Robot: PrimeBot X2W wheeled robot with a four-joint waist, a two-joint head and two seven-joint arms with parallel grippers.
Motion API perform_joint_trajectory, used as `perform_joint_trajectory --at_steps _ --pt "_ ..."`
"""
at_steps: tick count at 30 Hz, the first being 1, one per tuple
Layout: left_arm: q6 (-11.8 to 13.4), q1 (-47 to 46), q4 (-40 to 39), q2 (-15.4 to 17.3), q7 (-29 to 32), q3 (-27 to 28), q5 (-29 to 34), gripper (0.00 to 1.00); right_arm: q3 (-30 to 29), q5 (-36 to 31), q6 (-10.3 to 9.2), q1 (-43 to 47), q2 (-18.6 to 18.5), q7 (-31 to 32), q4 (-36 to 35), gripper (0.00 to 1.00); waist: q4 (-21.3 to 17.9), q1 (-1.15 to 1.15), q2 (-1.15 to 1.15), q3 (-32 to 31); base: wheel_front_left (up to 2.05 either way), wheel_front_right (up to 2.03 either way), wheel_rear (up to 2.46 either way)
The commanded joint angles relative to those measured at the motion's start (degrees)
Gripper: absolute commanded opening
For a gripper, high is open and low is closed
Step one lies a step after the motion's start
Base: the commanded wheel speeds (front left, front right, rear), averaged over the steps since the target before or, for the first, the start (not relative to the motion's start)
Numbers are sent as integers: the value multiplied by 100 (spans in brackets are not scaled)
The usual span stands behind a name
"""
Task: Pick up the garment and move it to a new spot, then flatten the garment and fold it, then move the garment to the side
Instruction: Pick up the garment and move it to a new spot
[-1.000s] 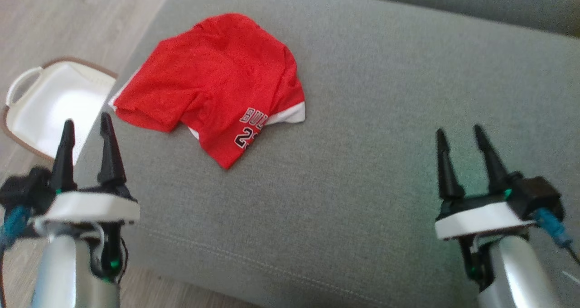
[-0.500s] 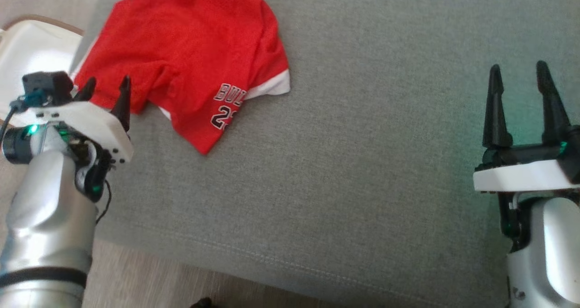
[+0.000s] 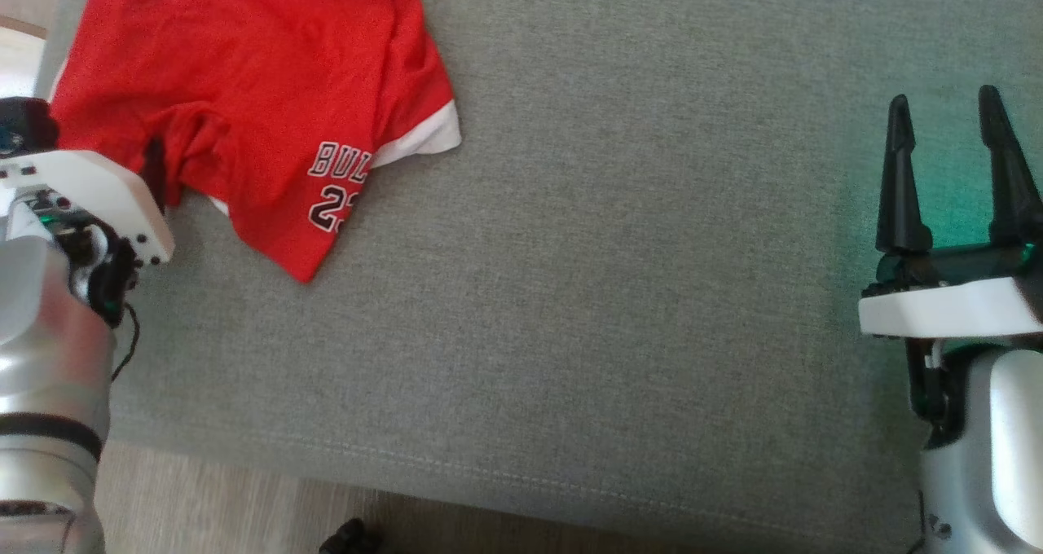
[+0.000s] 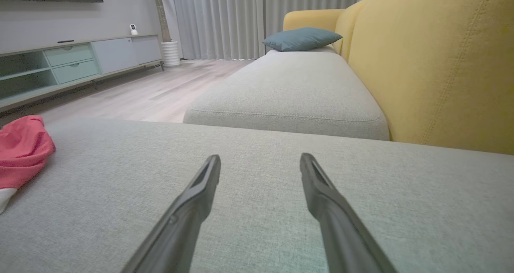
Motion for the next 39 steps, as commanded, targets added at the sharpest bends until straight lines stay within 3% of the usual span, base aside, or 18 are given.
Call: perform_joint_trajectory --at_steps 1,2,3,4,9,17,28,33,39 --pt "12 -84 48 326 -1 113 -41 100 116 -45 19 -144 -10 22 -243 100 -59 0 0 53 0 0 0" --pt "4 -113 141 310 23 103 -65 100 102 -45 19 -144 -10 23 -255 100 -72 0 0 63 0 0 0" --pt "-4 -143 222 291 38 102 -103 59 91 -44 19 -143 -10 21 -262 100 -85 0 0 69 0 0 0" --pt "-11 -172 283 276 38 94 -135 0 85 -40 19 -145 -10 18 -263 100 -97 0 0 72 0 0 0" --pt "-31 -276 391 307 -302 51 -224 0 102 30 19 -153 -10 -41 -165 100 -139 0 0 -46 0 0 0" --pt "-5 -383 -54 521 -1645 78 -181 0 336 378 19 -100 -10 -340 330 100 -305 0 0 -731 0 0 0" --pt "75 350 -3241 540 -1733 55 364 0 766 916 19 105 -10 -641 928 100 -699 0 0 -1540 0 0 0" --pt "110 569 -4368 370 -1665 -212 519 0 894 1103 19 130 -10 -705 1083 100 -935 0 0 -1762 0 0 0" --pt "241 572 -5427 78 -1155 -589 638 0 929 1272 19 74 -10 -728 1144 100 -1251 0 0 -1862 0 0 0"
